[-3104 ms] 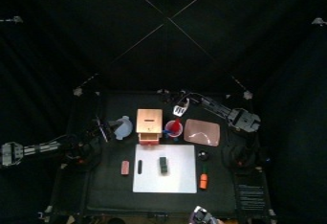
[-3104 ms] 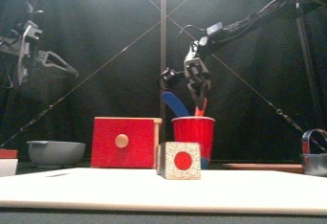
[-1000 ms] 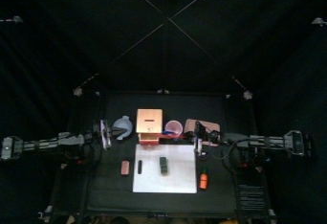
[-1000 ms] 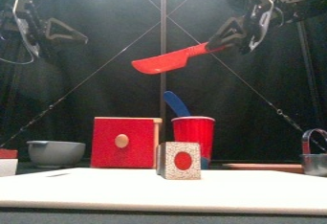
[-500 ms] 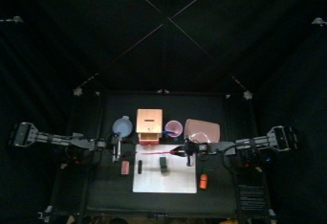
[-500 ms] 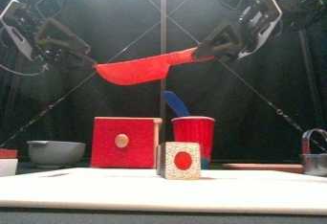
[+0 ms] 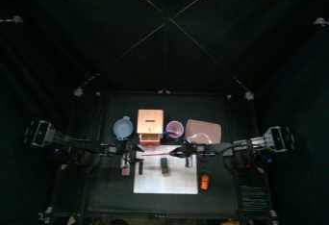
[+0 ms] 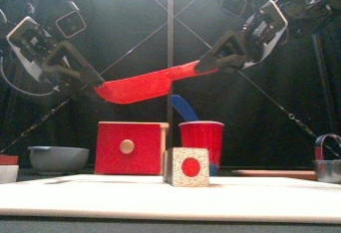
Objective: Place sushi on board then cut the sushi with the knife then place the pieces on the plate
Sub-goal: Grasp knife edge with left hand
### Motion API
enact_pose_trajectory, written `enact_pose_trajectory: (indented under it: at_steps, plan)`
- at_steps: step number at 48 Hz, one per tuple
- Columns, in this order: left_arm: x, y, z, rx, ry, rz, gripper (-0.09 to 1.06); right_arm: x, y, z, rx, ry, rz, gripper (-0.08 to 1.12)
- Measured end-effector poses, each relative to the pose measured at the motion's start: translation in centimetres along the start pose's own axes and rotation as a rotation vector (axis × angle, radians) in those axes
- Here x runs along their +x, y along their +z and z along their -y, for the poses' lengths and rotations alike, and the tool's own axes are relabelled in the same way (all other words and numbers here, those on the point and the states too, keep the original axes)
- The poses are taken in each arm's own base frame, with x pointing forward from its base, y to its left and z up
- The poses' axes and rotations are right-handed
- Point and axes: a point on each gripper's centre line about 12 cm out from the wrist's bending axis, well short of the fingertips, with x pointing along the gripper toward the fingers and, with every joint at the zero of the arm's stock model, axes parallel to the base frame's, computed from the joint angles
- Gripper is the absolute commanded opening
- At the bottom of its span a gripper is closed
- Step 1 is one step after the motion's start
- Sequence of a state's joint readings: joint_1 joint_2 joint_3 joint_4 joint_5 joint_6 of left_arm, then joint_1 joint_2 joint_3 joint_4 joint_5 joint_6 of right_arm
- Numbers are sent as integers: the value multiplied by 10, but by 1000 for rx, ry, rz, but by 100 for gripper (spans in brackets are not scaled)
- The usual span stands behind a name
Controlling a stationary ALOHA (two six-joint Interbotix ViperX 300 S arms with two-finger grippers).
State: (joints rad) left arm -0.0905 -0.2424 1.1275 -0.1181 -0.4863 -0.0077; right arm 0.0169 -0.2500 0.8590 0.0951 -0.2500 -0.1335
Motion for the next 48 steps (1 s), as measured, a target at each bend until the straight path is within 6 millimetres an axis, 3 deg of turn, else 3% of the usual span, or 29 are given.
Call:
enact_pose_trajectory:
  at_steps: [9,35,48]
  plan:
    - [2,2,-2,-39,19,9,66,0,0,0,1,0,0,35]
    - [1,5,1,-48,17,51,59,0,0,0,4,-1,0,35]
    - [0,3,1,-37,15,46,41,0,-1,0,15,-3,-2,35]
